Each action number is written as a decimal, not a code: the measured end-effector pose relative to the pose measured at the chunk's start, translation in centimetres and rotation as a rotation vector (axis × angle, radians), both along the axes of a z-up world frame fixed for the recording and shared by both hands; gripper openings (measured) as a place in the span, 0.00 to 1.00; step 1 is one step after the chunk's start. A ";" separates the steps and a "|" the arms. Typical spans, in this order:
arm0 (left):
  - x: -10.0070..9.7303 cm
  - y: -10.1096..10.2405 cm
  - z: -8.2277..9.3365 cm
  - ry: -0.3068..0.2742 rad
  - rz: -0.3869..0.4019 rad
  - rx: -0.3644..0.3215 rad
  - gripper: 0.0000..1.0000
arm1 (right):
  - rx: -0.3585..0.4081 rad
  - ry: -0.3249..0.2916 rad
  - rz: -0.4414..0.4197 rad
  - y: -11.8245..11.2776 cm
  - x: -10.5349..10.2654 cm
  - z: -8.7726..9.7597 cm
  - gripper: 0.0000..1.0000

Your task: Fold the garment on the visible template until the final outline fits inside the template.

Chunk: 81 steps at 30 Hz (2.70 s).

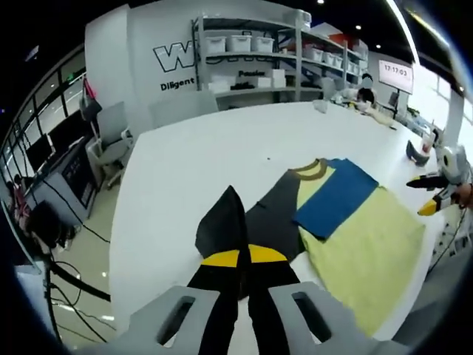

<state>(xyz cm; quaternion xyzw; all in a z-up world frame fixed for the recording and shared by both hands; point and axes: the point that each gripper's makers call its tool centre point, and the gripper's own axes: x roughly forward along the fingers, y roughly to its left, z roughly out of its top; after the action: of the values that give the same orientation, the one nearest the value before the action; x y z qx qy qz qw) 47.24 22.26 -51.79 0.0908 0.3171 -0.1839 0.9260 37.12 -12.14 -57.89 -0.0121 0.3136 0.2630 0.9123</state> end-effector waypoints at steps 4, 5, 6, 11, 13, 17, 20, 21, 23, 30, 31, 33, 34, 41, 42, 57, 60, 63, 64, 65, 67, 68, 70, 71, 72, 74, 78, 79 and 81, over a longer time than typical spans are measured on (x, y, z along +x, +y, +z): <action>0.8 -2.5 1.2 -0.024 -0.042 -0.019 0.00 | 0.003 -0.015 0.003 0.0 -0.2 0.6 0.74; 1.1 -3.4 1.6 -0.028 -0.054 -0.026 0.00 | 0.005 -0.014 0.003 -0.1 -0.3 0.6 0.74; 1.1 -3.7 1.7 -0.029 -0.058 -0.028 0.00 | 0.008 -0.018 0.000 -0.3 -0.2 0.6 0.74; 1.9 -6.4 2.5 -0.042 -0.108 -0.014 0.00 | 0.008 -0.009 -0.004 -0.6 -0.5 0.2 0.73; 2.4 -8.8 3.4 -0.057 -0.148 -0.029 0.00 | -0.001 -0.006 -0.003 -0.8 -0.8 0.0 0.73; 3.1 -11.3 3.9 -0.065 -0.178 -0.034 0.00 | -0.004 0.005 -0.007 -1.2 -1.2 -0.3 0.73; 3.6 -13.7 3.9 -0.067 -0.216 -0.053 0.00 | -0.015 0.013 -0.010 -1.8 -1.3 -0.6 0.73; 3.8 -14.8 3.9 -0.067 -0.234 -0.059 0.00 | -0.017 0.014 -0.010 -1.9 -1.3 -0.6 0.73; 4.1 -16.4 3.9 -0.071 -0.258 -0.056 0.00 | -0.022 0.015 -0.013 -2.2 -1.3 -0.7 0.73; 4.9 -21.6 3.6 -0.093 -0.314 -0.081 0.00 | -0.040 0.022 -0.022 -3.2 -1.2 -1.0 0.73; 5.0 -22.5 3.4 -0.090 -0.315 -0.095 0.00 | -0.043 0.026 -0.023 -3.4 -1.2 -1.1 0.73; 4.8 -24.1 2.7 -0.074 -0.327 -0.123 0.00 | -0.042 0.030 -0.028 -3.6 -1.1 -1.3 0.73; 4.8 -24.6 2.4 -0.069 -0.329 -0.125 0.00 | -0.043 0.034 -0.029 -3.7 -1.1 -1.5 0.73; 4.8 -27.9 0.2 -0.048 -0.354 -0.141 0.00 | -0.044 0.047 -0.037 -4.1 -0.9 -1.9 0.74; 4.8 -28.4 -0.2 -0.045 -0.355 -0.139 0.00 | -0.045 0.049 -0.034 -4.0 -0.8 -2.0 0.74; 4.9 -33.9 -3.6 0.006 -0.395 -0.164 0.00 | -0.062 0.069 -0.053 -5.2 -0.5 -3.2 0.75; 5.3 -34.6 -4.8 0.028 -0.398 -0.151 0.00 | -0.059 0.071 -0.058 -5.3 -0.5 -3.3 0.75; 5.2 -34.9 -5.9 0.055 -0.396 -0.151 0.00 | -0.062 0.073 -0.066 -5.6 -0.4 -3.5 0.75; 5.2 -35.0 -6.5 0.060 -0.398 -0.140 0.00 | -0.060 0.074 -0.069 -5.6 -0.4 -3.6 0.75; 5.1 -35.1 -6.9 0.064 -0.403 -0.129 0.00 | -0.059 0.075 -0.069 -5.6 -0.4 -3.6 0.75; 5.0 -35.3 -7.6 0.074 -0.408 -0.121 0.00 | -0.059 0.076 -0.070 -5.7 -0.3 -3.7 0.75; 4.9 -35.5 -7.9 0.080 -0.408 -0.124 0.00 | -0.059 0.076 -0.070 -5.7 -0.2 -3.8 0.75; 4.5 -35.9 -8.5 0.086 -0.416 -0.119 0.00 | -0.059 0.077 -0.073 -5.7 -0.1 -3.9 0.75; 4.3 -36.1 -8.7 0.086 -0.421 -0.118 0.00 | -0.057 0.077 -0.073 -5.7 0.0 -3.9 0.75; 4.2 -36.3 -8.9 0.089 -0.429 -0.119 0.01 | -0.057 0.078 -0.073 -5.7 0.0 -4.0 0.75; 3.9 -36.6 -9.3 0.094 -0.432 -0.122 0.00 | -0.060 0.076 -0.073 -5.8 0.1 -4.0 0.75; 3.7 -36.4 -9.3 0.094 -0.426 -0.148 0.00 | -0.060 0.072 -0.081 -6.1 0.4 -4.0 0.75; 3.7 -36.3 -9.3 0.093 -0.425 -0.146 0.01 | -0.058 0.070 -0.083 -6.1 0.4 -4.0 0.75; 3.8 -35.8 -9.0 0.083 -0.422 -0.135 0.03 | -0.057 0.072 -0.085 -6.1 0.4 -4.0 0.75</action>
<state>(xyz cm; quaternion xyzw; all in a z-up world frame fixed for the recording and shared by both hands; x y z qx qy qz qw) 51.02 -13.57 -60.74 0.0852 0.3159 -0.3978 0.8571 37.57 -18.24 -61.86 -0.0152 0.3540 0.2151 0.9100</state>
